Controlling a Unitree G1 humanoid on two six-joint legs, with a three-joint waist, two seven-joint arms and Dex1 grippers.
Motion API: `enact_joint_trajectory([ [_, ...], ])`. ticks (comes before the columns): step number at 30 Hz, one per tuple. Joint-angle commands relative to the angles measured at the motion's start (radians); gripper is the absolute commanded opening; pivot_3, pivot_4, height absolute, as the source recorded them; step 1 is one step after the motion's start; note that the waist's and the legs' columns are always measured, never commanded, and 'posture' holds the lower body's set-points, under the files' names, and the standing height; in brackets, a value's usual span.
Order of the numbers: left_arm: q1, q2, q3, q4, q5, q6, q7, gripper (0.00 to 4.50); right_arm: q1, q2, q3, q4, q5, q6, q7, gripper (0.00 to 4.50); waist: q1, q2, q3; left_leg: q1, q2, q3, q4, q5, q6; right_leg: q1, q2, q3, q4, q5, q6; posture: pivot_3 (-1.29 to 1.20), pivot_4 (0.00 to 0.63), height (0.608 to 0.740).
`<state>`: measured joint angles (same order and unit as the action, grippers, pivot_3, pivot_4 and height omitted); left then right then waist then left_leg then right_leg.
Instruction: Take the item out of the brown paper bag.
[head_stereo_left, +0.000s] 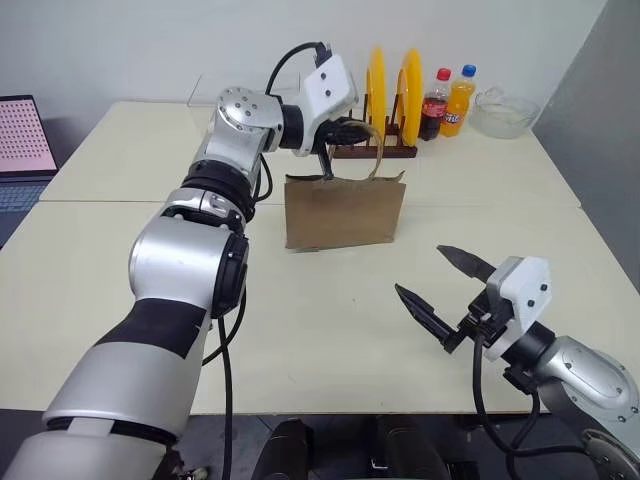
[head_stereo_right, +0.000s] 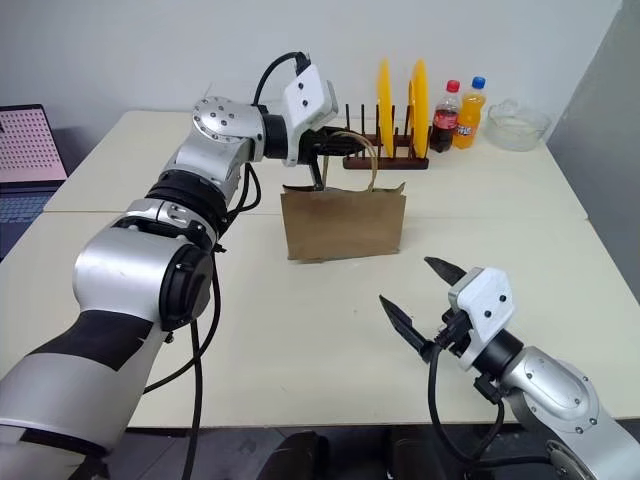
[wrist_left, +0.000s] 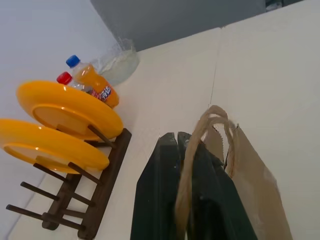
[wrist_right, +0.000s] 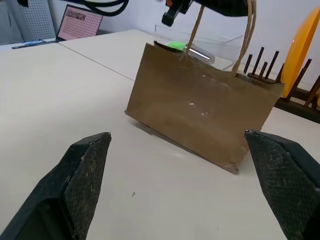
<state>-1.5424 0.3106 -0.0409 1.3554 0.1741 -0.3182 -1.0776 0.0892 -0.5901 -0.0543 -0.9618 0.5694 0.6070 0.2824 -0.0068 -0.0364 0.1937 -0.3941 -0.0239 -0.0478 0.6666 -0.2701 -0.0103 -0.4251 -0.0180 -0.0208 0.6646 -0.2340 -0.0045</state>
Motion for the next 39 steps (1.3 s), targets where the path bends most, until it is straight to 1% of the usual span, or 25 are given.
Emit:
enact_joint_trajectory([
  [1, -0.016, 0.008, -0.006, -0.015, 0.020, -0.042, 0.053, 0.03, -0.030, 0.000, -0.001, -0.085, -0.002, 0.004, -0.021, 4.50, 0.001, 0.000, 0.000, 0.000, 0.000, 0.000, 0.000, 0.000, 0.000, 0.000, 0.000, 0.000, 0.000, 0.000, 0.000, 0.00, 0.150, 0.740],
  [7, -0.014, 0.022, -0.022, -0.013, 0.052, -0.064, 0.071, 0.03, -0.061, 0.002, 0.003, -0.082, 0.007, 0.022, -0.030, 4.50, 0.001, 0.000, 0.000, 0.000, 0.000, 0.000, 0.000, 0.000, 0.000, 0.000, 0.000, 0.000, 0.000, 0.000, 0.000, 0.00, 0.150, 0.740],
  [8, -0.016, 0.025, -0.024, -0.012, 0.056, -0.060, 0.069, 0.21, -0.067, 0.002, 0.005, -0.081, 0.007, 0.024, -0.030, 4.50, 0.001, 0.000, 0.000, 0.000, 0.000, 0.000, 0.000, 0.000, 0.000, 0.000, 0.000, 0.000, 0.000, 0.000, 0.000, 0.00, 0.150, 0.740],
  [11, -0.019, 0.033, -0.022, -0.011, 0.052, -0.050, 0.051, 0.92, -0.079, 0.002, 0.010, -0.078, 0.006, 0.031, -0.030, 4.50, 0.001, 0.000, 0.000, 0.000, 0.000, 0.000, 0.000, 0.000, 0.000, 0.000, 0.000, 0.000, 0.000, 0.000, 0.000, 0.00, 0.150, 0.740],
  [14, -0.015, 0.042, -0.016, -0.013, 0.047, -0.046, 0.026, 1.96, -0.085, 0.000, 0.013, -0.076, 0.004, 0.034, -0.027, 4.50, 0.001, 0.000, 0.000, 0.000, 0.000, 0.000, 0.000, 0.000, 0.000, 0.000, 0.000, 0.000, 0.000, 0.000, 0.000, 0.00, 0.150, 0.740],
  [18, 0.001, 0.070, 0.006, -0.019, 0.019, -0.027, -0.042, 3.22, -0.097, -0.005, 0.019, -0.065, -0.005, 0.030, -0.017, 4.50, 0.000, 0.000, 0.000, 0.001, 0.000, 0.000, 0.001, 0.000, 0.000, 0.000, 0.000, 0.000, 0.001, 0.000, 0.000, 0.00, 0.150, 0.740],
  [22, 0.027, 0.110, 0.025, -0.030, -0.010, -0.020, -0.109, 3.22, -0.117, -0.008, 0.027, -0.047, -0.014, 0.022, -0.006, 4.50, -0.002, 0.000, 0.000, 0.001, 0.000, 0.001, 0.001, 0.000, 0.000, 0.000, 0.000, 0.001, 0.002, 0.000, 0.000, 0.00, 0.150, 0.740],
  [27, 0.054, 0.152, 0.062, -0.042, -0.055, 0.016, -0.141, 3.22, -0.137, -0.002, 0.046, -0.021, -0.035, 0.005, 0.017, 4.50, -0.002, 0.000, 0.000, 0.001, 0.000, 0.000, 0.002, 0.000, 0.000, 0.000, 0.000, 0.000, 0.002, 0.000, 0.000, 0.00, 0.150, 0.740],
  [33, 0.082, 0.214, 0.135, -0.085, -0.145, 0.102, -0.197, 3.22, -0.167, 0.015, 0.057, 0.012, -0.057, -0.023, 0.050, 4.50, -0.002, 0.000, 0.000, 0.001, 0.000, 0.000, 0.005, 0.000, 0.000, 0.001, 0.000, 0.000, 0.003, 0.000, 0.000, 0.00, 0.150, 0.740],
  [35, 0.119, 0.267, 0.167, -0.133, -0.183, 0.122, -0.220, 3.22, -0.176, 0.017, 0.059, 0.025, -0.061, -0.037, 0.065, 4.50, -0.001, 0.000, 0.000, 0.000, 0.000, 0.000, 0.010, 0.000, 0.000, 0.001, 0.000, 0.000, 0.008, 0.000, 0.000, 0.00, 0.150, 0.740],
  [36, 0.164, 0.295, 0.177, -0.190, -0.198, 0.130, -0.229, 3.22, -0.182, 0.018, 0.058, 0.032, -0.062, -0.043, 0.073, 4.50, -0.008, 0.000, 0.000, 0.000, 0.000, 0.001, 0.011, -0.001, 0.001, 0.001, 0.000, 0.000, 0.010, 0.000, 0.001, 0.00, 0.150, 0.740],
  [38, 0.261, 0.328, 0.178, -0.319, -0.223, 0.133, -0.246, 3.22, -0.186, 0.019, 0.054, 0.045, -0.065, -0.055, 0.087, 4.50, -0.023, 0.001, 0.000, 0.003, 0.000, 0.002, 0.011, -0.001, 0.001, 0.001, 0.000, 0.003, 0.012, 0.000, 0.001, 0.00, 0.150, 0.740],
  [39, 0.341, 0.336, 0.200, -0.448, -0.266, 0.202, -0.232, 3.22, -0.193, 0.020, 0.052, 0.053, -0.065, -0.060, 0.094, 4.50, -0.023, 0.001, 0.000, 0.005, 0.000, 0.003, 0.010, -0.001, 0.001, 0.001, 0.000, 0.005, 0.014, 0.000, 0.000, 0.00, 0.150, 0.740],
])
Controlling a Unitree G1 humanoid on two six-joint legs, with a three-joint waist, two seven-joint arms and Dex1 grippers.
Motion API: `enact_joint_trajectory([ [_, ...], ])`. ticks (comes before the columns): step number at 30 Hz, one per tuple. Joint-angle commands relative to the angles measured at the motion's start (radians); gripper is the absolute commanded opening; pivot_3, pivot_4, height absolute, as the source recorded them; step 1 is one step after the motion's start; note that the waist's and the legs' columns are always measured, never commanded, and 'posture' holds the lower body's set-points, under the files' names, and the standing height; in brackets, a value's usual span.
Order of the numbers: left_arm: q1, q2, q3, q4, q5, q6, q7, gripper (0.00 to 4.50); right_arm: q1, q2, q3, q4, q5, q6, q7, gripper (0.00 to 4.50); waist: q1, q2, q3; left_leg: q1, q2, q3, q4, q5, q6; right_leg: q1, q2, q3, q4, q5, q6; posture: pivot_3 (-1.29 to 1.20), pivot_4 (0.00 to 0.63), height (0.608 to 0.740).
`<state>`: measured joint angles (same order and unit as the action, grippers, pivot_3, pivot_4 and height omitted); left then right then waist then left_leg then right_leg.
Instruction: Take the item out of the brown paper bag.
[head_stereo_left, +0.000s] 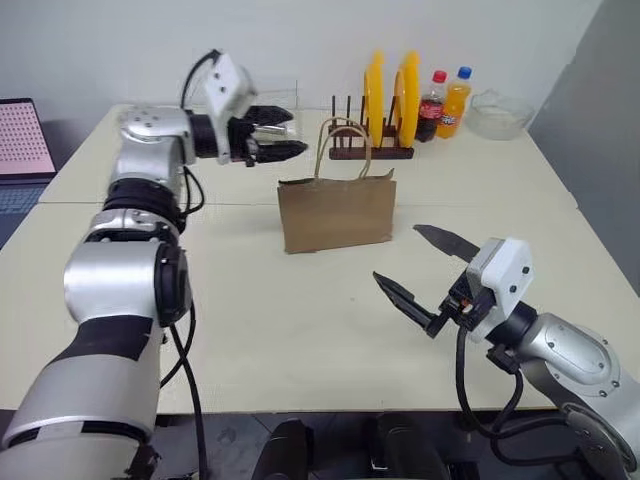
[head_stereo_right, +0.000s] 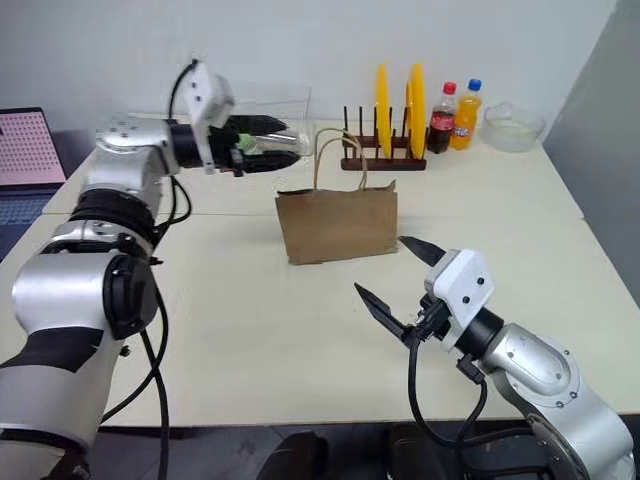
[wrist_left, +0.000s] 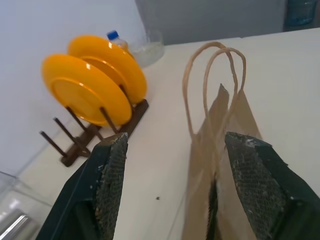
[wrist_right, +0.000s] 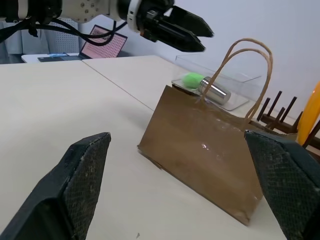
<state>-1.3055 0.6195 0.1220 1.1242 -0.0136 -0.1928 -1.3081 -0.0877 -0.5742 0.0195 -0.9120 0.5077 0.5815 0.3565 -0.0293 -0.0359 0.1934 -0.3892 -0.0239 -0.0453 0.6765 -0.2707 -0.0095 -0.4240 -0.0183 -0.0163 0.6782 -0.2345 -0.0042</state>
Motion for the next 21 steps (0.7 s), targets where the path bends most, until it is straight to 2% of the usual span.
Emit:
enact_joint_trajectory([
  [1, 0.179, 0.031, 0.055, -0.339, -0.115, 0.134, 0.016, 3.22, -0.022, 0.005, -0.025, 0.013, -0.004, -0.042, 0.027, 4.50, -0.001, 0.001, 0.000, 0.001, 0.000, -0.001, 0.000, 0.000, 0.000, 0.000, 0.000, 0.000, 0.001, 0.000, 0.000, 0.00, 0.150, 0.740],
  [5, 0.485, 0.006, 0.134, -0.863, -0.246, 0.396, 0.193, 3.22, -0.066, 0.001, -0.044, 0.062, -0.006, -0.060, 0.060, 4.50, 0.001, 0.000, 0.000, 0.003, 0.001, -0.001, 0.000, 0.000, 0.000, 0.002, 0.000, 0.001, 0.001, 0.001, -0.002, 0.00, 0.150, 0.740],
  [7, 0.644, -0.034, 0.177, -1.135, -0.316, 0.541, 0.318, 3.22, -0.137, 0.002, -0.065, 0.117, 0.015, -0.047, 0.074, 4.50, 0.004, 0.000, 0.000, 0.003, 0.001, -0.001, 0.001, 0.000, 0.000, 0.002, -0.001, 0.001, 0.001, 0.001, -0.002, 0.00, 0.150, 0.740],
  [10, 0.824, -0.104, 0.219, -1.444, -0.418, 0.726, 0.489, 3.22, -0.239, 0.010, -0.094, 0.206, 0.043, -0.022, 0.082, 4.50, 0.007, 0.000, -0.001, 0.004, 0.000, -0.001, 0.001, 0.000, -0.001, 0.003, -0.001, 0.001, 0.000, 0.001, -0.002, 0.00, 0.150, 0.740],
  [16, 1.009, -0.161, 0.250, -1.727, -0.545, 0.877, 0.684, 3.22, -0.370, -0.019, -0.113, 0.353, 0.078, -0.035, 0.184, 4.50, 0.018, 0.000, -0.001, 0.005, 0.000, 0.000, 0.000, 0.000, -0.001, 0.004, -0.001, 0.001, 0.001, 0.001, -0.002, 0.00, 0.150, 0.740],
  [19, 1.162, -0.190, 0.237, -1.866, -0.512, 0.802, 0.730, 3.22, -0.524, -0.054, -0.030, 0.562, -0.021, -0.101, 0.291, 4.50, 0.010, 0.000, -0.001, 0.007, 0.000, 0.004, 0.000, 0.000, 0.000, 0.005, -0.001, 0.005, 0.000, 0.001, -0.002, 0.00, 0.150, 0.740],
  [21, 1.225, -0.198, 0.222, -1.910, -0.513, 0.781, 0.745, 3.26, -0.617, -0.070, 0.034, 0.692, -0.093, -0.153, 0.361, 4.13, 0.008, 0.000, -0.001, 0.008, 0.000, 0.005, -0.001, 0.000, 0.000, 0.004, 0.000, 0.006, 0.000, 0.002, -0.004, 0.00, 0.150, 0.740],
])
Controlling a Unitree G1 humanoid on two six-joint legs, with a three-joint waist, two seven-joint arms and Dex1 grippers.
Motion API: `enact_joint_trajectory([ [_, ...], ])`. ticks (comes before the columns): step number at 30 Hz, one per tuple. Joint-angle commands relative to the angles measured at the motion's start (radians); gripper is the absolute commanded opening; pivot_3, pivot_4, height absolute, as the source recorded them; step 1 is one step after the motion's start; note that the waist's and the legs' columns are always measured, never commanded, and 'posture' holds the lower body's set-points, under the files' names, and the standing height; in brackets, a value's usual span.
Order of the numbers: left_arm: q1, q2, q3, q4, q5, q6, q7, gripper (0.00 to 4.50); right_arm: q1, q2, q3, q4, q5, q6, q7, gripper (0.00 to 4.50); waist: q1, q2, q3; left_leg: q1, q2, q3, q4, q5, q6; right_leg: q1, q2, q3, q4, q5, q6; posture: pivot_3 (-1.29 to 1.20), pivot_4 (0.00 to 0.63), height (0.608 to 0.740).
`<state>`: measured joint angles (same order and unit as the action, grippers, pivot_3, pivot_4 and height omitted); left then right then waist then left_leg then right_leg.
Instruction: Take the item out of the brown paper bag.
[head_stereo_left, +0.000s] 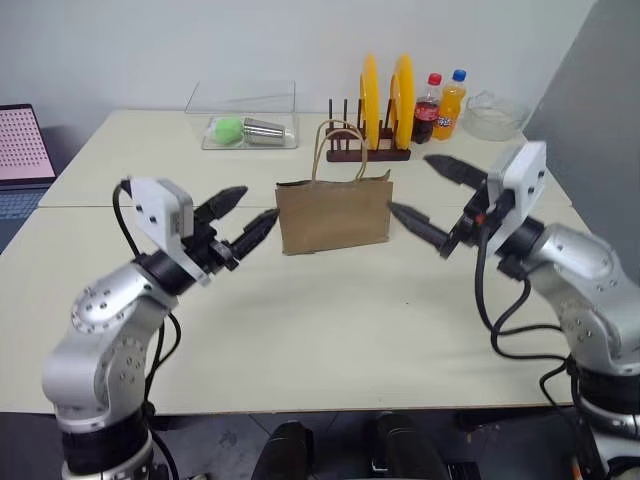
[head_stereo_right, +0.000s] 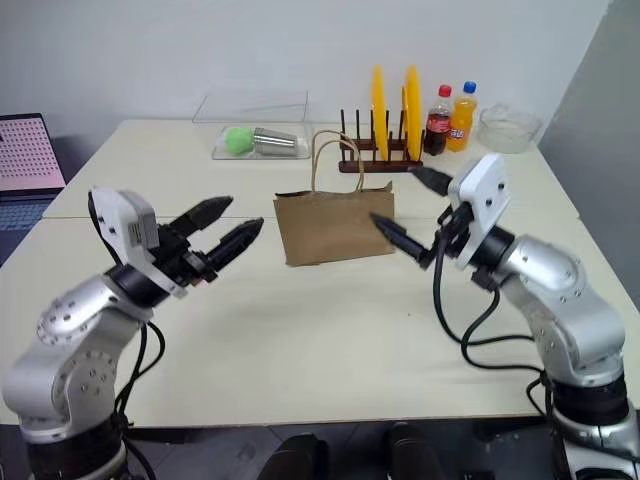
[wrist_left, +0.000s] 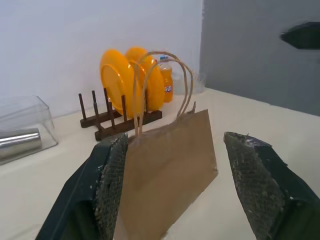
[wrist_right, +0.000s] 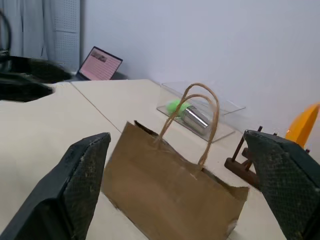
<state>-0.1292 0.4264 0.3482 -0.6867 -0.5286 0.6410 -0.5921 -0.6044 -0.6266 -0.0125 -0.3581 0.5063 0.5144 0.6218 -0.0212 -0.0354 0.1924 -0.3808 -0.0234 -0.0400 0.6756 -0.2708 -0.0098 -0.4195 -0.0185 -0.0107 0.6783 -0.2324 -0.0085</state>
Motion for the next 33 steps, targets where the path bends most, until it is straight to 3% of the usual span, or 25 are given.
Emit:
enact_joint_trajectory([
  [1, 0.071, -0.005, -0.014, -0.113, -0.004, -0.058, 0.032, 3.26, -0.140, -0.018, 0.088, 0.195, -0.124, -0.115, 0.120, 3.92, 0.000, 0.000, 0.000, 0.000, 0.000, 0.000, 0.000, 0.000, 0.000, 0.000, 0.001, 0.000, 0.000, 0.000, -0.001, 0.00, 0.150, 0.740],
  [6, 0.176, 0.009, -0.073, -0.168, -0.058, -0.070, 0.008, 3.26, -0.417, 0.039, 0.191, 0.645, -0.314, -0.322, 0.196, 2.15, -0.004, 0.001, 0.000, 0.000, 0.000, 0.001, 0.000, 0.000, 0.000, 0.000, 0.000, 0.000, 0.000, 0.000, -0.001, 0.00, 0.150, 0.740],
  [12, 0.181, 0.043, -0.093, -0.150, -0.092, -0.081, -0.005, 3.26, -0.719, 0.153, 0.306, 1.273, -0.553, -0.615, 0.178, 0.05, -0.006, 0.001, 0.000, 0.000, 0.000, 0.001, -0.001, 0.000, 0.000, -0.001, 0.001, 0.000, 0.000, 0.000, -0.002, 0.00, 0.150, 0.740],
  [17, 0.164, 0.060, -0.109, -0.107, -0.081, -0.111, -0.007, 3.26, -0.839, 0.233, 0.396, 1.570, -0.738, -0.751, 0.069, 0.05, -0.005, 0.001, 0.001, -0.001, 0.000, 0.001, -0.002, 0.000, 0.000, -0.001, 0.000, 0.000, -0.001, 0.000, -0.003, 0.00, 0.150, 0.740],
  [23, 0.176, 0.074, -0.147, -0.083, -0.052, -0.149, -0.013, 3.26, -0.858, 0.281, 0.424, 1.666, -0.833, -0.801, 0.083, 0.05, -0.005, 0.002, 0.001, -0.001, 0.000, 0.001, -0.003, 0.000, 0.000, -0.001, 0.000, 0.000, -0.001, 0.000, -0.003, 0.00, 0.150, 0.740],
  [29, 0.228, 0.110, -0.141, -0.070, -0.037, -0.191, -0.044, 3.26, -0.836, 0.225, 0.393, 1.603, -0.789, -0.937, 0.474, 0.05, -0.006, 0.002, 0.001, 0.001, 0.000, 0.001, -0.007, 0.000, 0.000, -0.002, 0.000, 0.000, -0.002, 0.000, -0.004, 0.00, 0.150, 0.740],
  [33, 0.234, 0.122, -0.141, -0.072, -0.045, -0.202, -0.050, 3.26, -0.794, 0.197, 0.377, 1.534, -0.753, -0.970, 0.629, 0.05, -0.005, 0.002, 0.001, 0.002, 0.001, 0.001, -0.010, 0.000, 0.000, -0.002, 0.000, -0.001, -0.003, -0.001, -0.005, 0.00, 0.150, 0.740],
])
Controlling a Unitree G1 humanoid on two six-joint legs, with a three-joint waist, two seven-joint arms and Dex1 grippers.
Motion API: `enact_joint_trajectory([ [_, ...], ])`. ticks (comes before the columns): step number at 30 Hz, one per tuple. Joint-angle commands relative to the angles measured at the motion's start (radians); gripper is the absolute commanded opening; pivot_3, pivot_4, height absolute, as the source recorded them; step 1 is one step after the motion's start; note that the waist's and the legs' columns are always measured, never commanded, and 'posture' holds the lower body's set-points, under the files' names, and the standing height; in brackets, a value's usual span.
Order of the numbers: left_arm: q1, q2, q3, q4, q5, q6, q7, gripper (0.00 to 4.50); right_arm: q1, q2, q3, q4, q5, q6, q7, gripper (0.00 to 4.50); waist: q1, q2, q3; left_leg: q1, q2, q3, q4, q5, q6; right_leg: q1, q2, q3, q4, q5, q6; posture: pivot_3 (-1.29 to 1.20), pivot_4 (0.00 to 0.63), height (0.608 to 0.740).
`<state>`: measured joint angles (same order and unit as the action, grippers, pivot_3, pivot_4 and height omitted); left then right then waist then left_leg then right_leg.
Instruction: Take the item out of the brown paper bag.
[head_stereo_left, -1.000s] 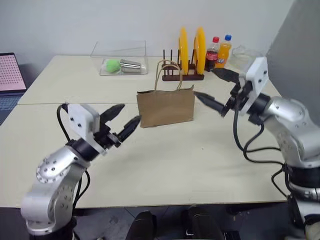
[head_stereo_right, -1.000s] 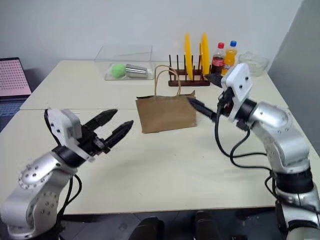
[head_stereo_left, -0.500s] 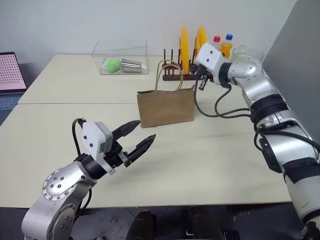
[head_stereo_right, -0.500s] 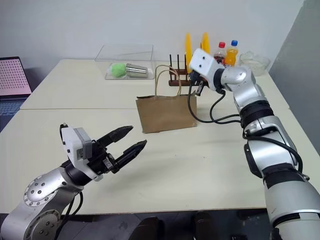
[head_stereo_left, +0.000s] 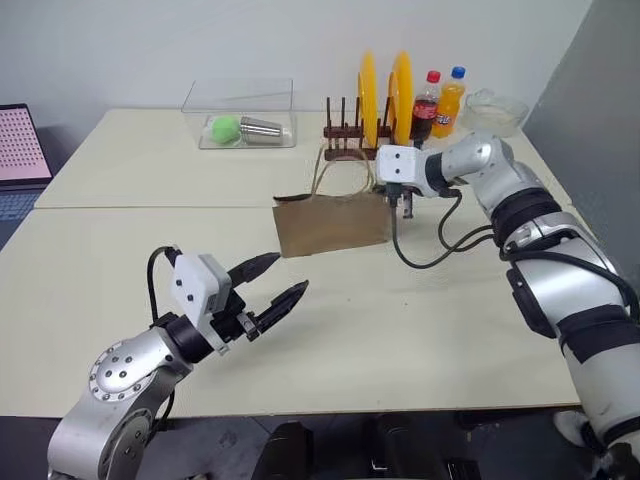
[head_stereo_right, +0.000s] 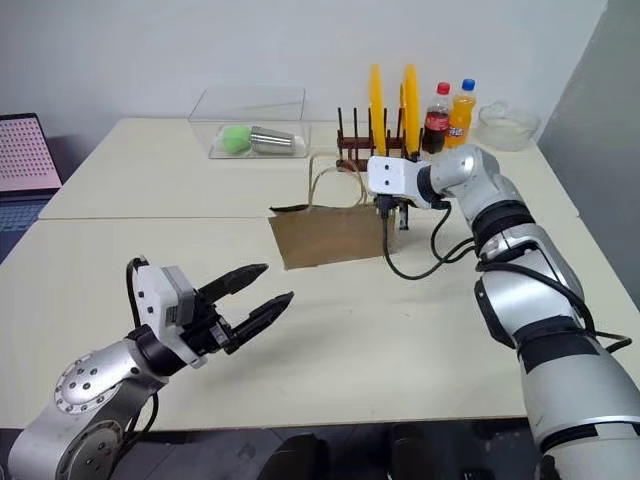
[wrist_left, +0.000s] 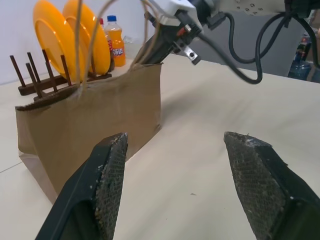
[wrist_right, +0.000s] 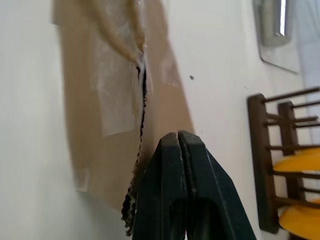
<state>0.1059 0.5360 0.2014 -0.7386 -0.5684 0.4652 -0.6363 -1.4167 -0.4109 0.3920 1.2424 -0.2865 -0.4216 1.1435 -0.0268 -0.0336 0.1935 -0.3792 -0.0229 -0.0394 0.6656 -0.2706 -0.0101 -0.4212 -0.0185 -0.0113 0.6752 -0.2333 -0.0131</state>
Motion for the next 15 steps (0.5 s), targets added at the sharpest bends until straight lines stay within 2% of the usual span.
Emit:
enact_joint_trajectory([
  [1, 0.003, 0.015, 0.004, -0.024, -0.006, -0.028, -0.009, 3.26, 0.034, -0.026, -0.033, -0.092, 0.050, -0.033, 0.136, 0.05, 0.000, 0.000, 0.000, 0.000, 0.000, 0.000, 0.000, 0.000, 0.000, 0.000, 0.000, 0.000, 0.000, 0.000, 0.000, 0.00, 0.150, 0.740],
  [7, 0.044, 0.043, 0.010, -0.027, -0.003, -0.050, -0.039, 3.26, 0.136, -0.058, -0.056, -0.283, 0.118, 0.027, 0.275, 0.05, 0.001, 0.001, 0.000, 0.000, 0.000, -0.001, -0.001, 0.000, 0.000, 0.000, 0.000, 0.000, 0.000, -0.001, -0.001, 0.00, 0.150, 0.740],
  [15, 0.007, 0.068, 0.008, 0.004, -0.003, -0.063, -0.058, 3.26, 0.215, -0.078, -0.093, -0.493, 0.181, 0.127, 0.271, 0.05, 0.001, 0.001, 0.001, 0.000, 0.000, -0.001, -0.001, 0.000, 0.000, 0.000, 0.000, -0.001, -0.001, -0.001, -0.001, 0.00, 0.150, 0.740],
])
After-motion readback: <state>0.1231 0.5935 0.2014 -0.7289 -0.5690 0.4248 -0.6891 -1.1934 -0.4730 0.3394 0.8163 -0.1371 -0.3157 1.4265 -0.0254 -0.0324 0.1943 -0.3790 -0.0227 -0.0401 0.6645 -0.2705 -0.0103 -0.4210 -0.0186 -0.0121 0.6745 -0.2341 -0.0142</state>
